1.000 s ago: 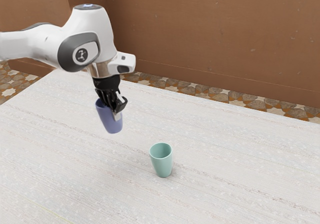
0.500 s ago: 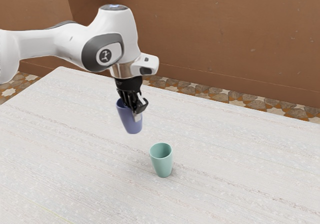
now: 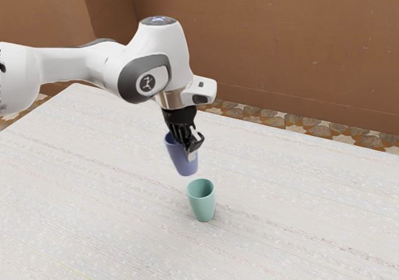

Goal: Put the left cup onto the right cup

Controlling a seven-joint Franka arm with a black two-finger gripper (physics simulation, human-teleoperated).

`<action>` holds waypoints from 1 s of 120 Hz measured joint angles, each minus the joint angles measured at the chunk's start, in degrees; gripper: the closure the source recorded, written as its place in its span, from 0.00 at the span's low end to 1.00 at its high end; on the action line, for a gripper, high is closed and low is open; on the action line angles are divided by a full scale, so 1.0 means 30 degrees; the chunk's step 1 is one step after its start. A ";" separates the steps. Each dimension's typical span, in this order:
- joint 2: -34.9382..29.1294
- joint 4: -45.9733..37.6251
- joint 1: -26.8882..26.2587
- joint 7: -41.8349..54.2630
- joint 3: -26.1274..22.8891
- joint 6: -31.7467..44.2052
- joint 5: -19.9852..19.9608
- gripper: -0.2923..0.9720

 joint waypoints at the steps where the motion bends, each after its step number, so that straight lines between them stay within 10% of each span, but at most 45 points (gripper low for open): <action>1: 0.0010 -0.0002 0.0004 -0.0004 -0.0005 0.0019 -0.0006 0.85; 120: 0.2038 -0.0073 -0.0351 -0.0262 -0.0218 0.1937 -0.0075 0.85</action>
